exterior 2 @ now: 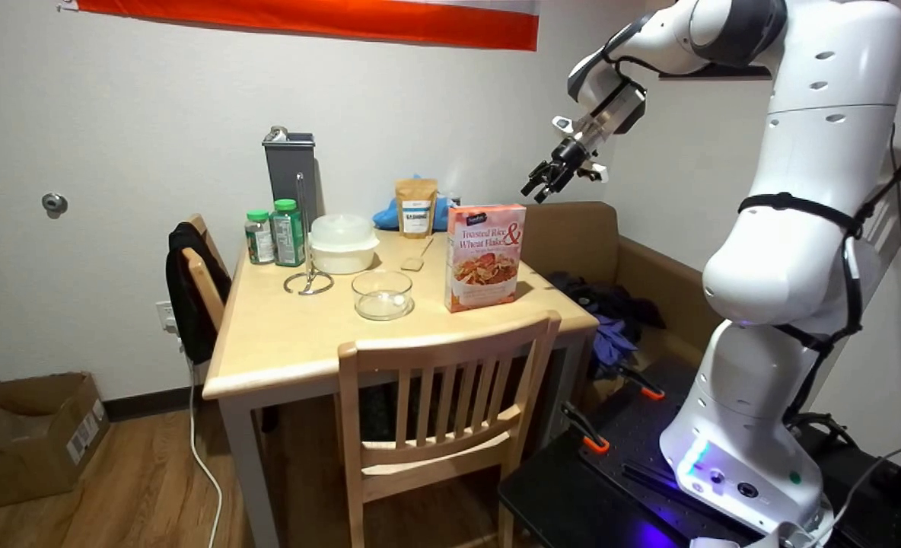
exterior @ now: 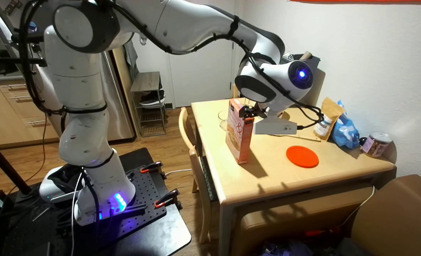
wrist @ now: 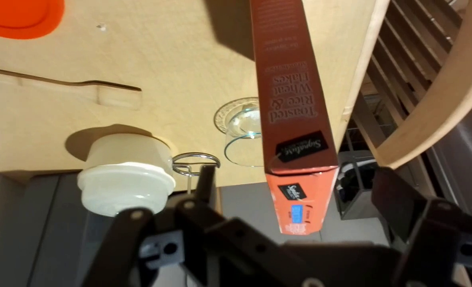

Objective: Pour some cereal into the clear bowl

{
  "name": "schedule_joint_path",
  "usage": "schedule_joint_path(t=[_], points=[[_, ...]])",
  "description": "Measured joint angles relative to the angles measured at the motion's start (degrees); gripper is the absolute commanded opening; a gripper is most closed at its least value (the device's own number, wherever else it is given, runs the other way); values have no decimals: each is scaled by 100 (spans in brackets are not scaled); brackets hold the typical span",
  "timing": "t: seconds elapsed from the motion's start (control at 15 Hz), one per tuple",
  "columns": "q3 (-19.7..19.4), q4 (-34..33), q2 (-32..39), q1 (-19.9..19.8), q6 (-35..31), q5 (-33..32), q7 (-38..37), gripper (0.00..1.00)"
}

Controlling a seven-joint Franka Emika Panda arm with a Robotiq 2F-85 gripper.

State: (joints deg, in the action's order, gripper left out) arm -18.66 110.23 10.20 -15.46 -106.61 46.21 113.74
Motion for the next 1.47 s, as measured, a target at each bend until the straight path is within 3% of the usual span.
schedule_joint_path(t=[0.27,0.6,0.93,1.47], points=[[186,-564,531,-292,1166,-8,288,100],[364,-1391,1132,-650,2040,-3,326,100],[554,-1815,1409,-845,2232,250,326,100],[636,-1891,1924,-916,2243,968,246,100]])
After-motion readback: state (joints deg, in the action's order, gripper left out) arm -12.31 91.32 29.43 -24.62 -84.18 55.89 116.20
